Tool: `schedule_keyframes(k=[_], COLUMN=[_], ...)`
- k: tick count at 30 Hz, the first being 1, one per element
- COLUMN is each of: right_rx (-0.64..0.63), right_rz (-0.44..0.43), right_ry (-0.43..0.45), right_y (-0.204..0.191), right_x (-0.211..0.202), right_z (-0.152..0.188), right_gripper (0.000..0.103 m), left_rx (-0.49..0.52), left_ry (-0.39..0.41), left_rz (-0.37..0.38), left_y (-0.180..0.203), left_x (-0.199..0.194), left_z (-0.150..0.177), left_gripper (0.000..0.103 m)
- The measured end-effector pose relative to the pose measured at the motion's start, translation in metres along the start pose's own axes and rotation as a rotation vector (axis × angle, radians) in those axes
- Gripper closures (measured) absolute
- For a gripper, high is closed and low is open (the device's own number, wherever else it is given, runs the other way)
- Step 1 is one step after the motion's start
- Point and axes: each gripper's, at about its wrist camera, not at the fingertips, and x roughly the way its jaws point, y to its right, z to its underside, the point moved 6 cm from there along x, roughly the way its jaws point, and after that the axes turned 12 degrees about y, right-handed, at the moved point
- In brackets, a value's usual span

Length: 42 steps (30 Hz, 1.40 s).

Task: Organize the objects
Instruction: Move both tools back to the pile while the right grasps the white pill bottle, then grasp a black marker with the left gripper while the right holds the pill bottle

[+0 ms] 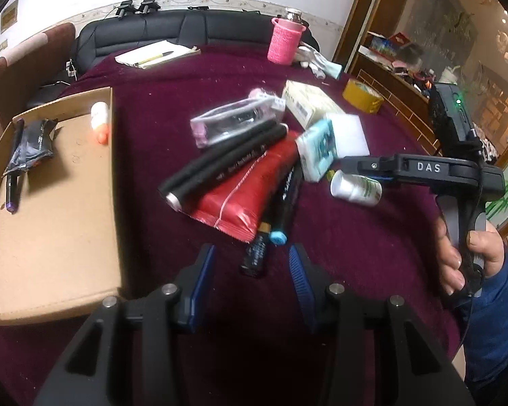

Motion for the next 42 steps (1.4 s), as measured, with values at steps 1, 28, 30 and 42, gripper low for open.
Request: schedule_keyframes(k=[1,28,30,42], right_rx=[-0.051,-0.023,-0.021,-0.018], right_rz=[0.001,0.055,0.052,0.049], right_ry=[-0.009,0.032,0.032,0.025], right_y=[-0.008,0.013,0.013,0.016], right_x=[-0.001,-0.010,-0.010,-0.009], right_z=[0.005,0.021,0.020,0.018], right_gripper=[0.054,0.066,0.066,0.066], left_rx=[0.002,0.332,0.307,0.182], left_ry=[-0.002,-0.164,-0.189,-0.124], left_rz=[-0.002,0.013,0.033,0.030], left_y=[0.000,0.057,0.055,0.056], left_x=[0.000,0.086,0.097,0.080], left_z=[0.001,-0.022,-0.021,-0.006], left_gripper=[0.059,0.079,0.080,0.089])
